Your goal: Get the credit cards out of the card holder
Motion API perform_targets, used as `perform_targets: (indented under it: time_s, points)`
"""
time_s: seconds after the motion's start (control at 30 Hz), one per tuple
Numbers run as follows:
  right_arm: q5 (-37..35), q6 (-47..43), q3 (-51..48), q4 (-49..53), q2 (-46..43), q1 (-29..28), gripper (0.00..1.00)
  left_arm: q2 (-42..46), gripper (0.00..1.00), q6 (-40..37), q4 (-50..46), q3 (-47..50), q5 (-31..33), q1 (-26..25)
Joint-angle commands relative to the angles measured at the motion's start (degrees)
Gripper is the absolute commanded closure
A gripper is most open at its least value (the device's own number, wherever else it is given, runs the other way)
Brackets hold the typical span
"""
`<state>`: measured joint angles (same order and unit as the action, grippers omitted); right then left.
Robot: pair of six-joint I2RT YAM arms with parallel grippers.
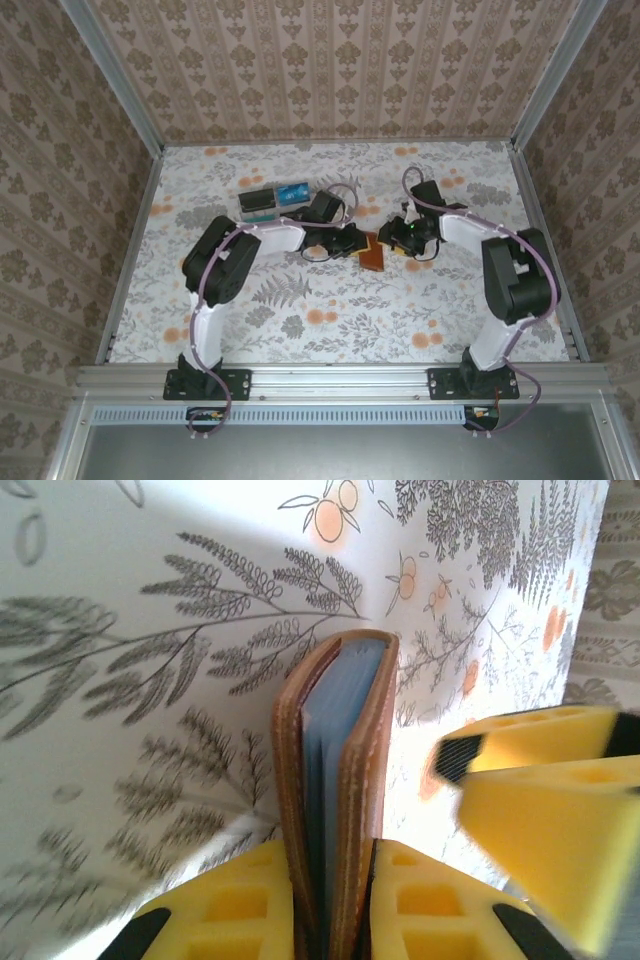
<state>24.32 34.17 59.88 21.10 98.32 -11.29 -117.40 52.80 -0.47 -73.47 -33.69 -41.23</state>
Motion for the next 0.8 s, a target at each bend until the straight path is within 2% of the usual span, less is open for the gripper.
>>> perform_targets:
  time_s: [0.0, 0.17, 0.4, 0.5, 0.6, 0.67, 0.77]
  points:
    - [-6.92, -0.05, -0.42, 0.32, -7.41, 0.20, 0.43, 7.58, 0.90, -8.42, -9.83, 0.03, 4.30, 1.50]
    - [-14.82, -0.25, -1.14, 1.66, -13.20, 0.29, 0.33, 13.87, 0.90, -19.23, -30.61, -3.38, 14.83, 1.35]
    - [-21.64, 0.53, -2.68, 1.53, -16.25, 0.23, 0.28, 15.04, 0.88, -25.37, -52.01, -12.08, 38.07, -3.44]
    - [-23.26, 1.32, -3.13, 1.59, -16.56, 0.37, 0.28, 10.96, 0.87, -25.28, -57.90, -17.96, 48.11, -6.68]
    - [-24.75, 2.10, -4.03, 1.64, -17.24, 0.66, 0.27, 5.78, 0.87, -25.73, -61.23, -23.03, 54.35, -9.44]
    - [-25.94, 2.69, -4.90, 1.59, -18.17, 1.11, 0.27, 3.09, 0.87, -25.73, -61.76, -25.24, 56.84, -10.71]
    - [-27.52, 3.81, -6.59, 1.56, -20.44, 2.24, 0.27, -0.46, 0.86, -25.37, -60.95, -27.59, 56.73, -12.00]
